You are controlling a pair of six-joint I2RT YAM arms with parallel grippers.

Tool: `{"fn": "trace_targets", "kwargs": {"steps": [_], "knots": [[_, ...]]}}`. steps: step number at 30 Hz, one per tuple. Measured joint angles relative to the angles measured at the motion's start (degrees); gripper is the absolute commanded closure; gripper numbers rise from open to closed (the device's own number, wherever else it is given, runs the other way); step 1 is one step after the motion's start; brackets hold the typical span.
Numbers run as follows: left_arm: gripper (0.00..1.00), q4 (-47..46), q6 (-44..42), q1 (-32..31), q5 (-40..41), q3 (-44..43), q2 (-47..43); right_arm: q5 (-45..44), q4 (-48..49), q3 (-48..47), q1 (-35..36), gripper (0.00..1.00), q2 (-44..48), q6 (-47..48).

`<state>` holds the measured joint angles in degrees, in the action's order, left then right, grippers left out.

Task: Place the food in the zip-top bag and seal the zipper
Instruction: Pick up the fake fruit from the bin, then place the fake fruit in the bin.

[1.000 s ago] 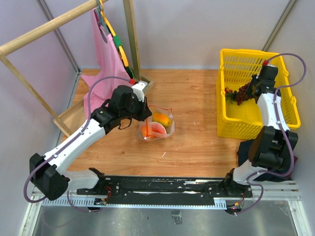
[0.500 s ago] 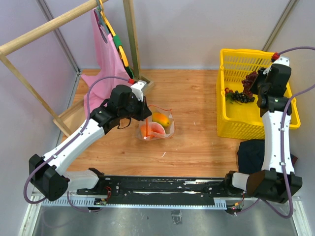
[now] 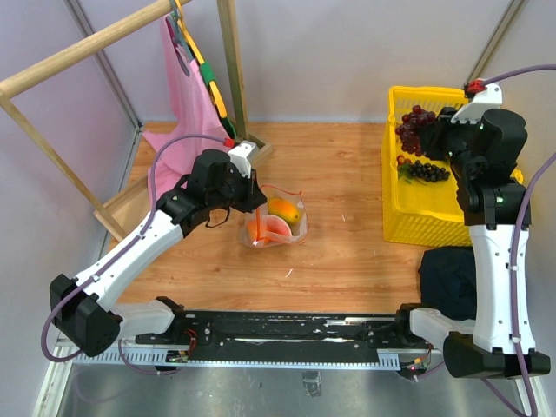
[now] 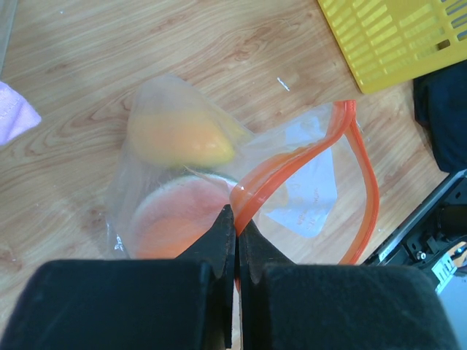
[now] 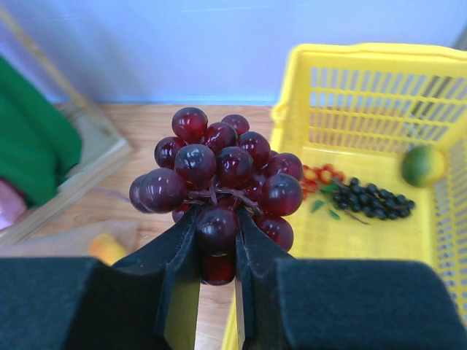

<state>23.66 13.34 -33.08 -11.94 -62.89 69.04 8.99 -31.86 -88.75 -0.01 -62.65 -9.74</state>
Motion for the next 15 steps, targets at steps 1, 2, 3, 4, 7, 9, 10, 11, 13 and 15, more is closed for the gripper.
{"fn": "trace_targets", "kwargs": {"steps": [1, 2, 3, 4, 7, 9, 10, 11, 13, 15], "knots": [[1.00, 0.00, 0.02, 0.09, -0.04, 0.00, 0.00, 0.79, -0.33, -0.57, 1.09, 0.99, 0.17, 0.13], [1.00, 0.00, 0.02, 0.13, -0.15, 0.00, 0.00, 1.68, -0.83, -1.25, 2.58, 0.99, 0.33, 0.35], [1.00, 0.00, 0.02, 0.15, -0.28, 0.00, 0.00, 2.47, -1.18, -1.66, 3.91, 0.99, 0.42, 0.59], [1.00, 0.00, 0.02, 0.20, -0.39, 0.00, 0.00, 3.26, -1.42, -1.86, 5.51, 0.99, 0.48, 0.81], [1.00, -0.02, 0.09, 0.35, -0.66, 0.02, 0.00, 5.64, -2.21, -1.88, 9.92, 0.99, 0.35, 1.29], [1.00, -0.02, 0.22, 0.39, -0.72, 0.02, 0.00, 7.37, -2.73, -1.88, 13.60, 0.99, -0.09, 1.90], [1.00, -0.02, 0.22, 0.39, -0.76, 0.02, 0.00, 8.04, -2.78, -1.88, 15.15, 0.99, -0.35, 2.21], [1.00, -0.02, 0.24, 0.42, -0.76, 0.02, 0.00, 8.79, -2.78, -1.88, 17.03, 0.99, -0.63, 2.58], [1.00, -0.02, 0.26, 0.46, -0.79, 0.02, 0.00, 9.92, -2.69, -1.84, 20.44, 0.99, -1.09, 3.43], [1.00, -0.02, 0.26, 0.57, -0.83, 0.02, 0.00, 11.06, -2.27, -1.44, 23.93, 0.99, -1.44, 4.35]]}}
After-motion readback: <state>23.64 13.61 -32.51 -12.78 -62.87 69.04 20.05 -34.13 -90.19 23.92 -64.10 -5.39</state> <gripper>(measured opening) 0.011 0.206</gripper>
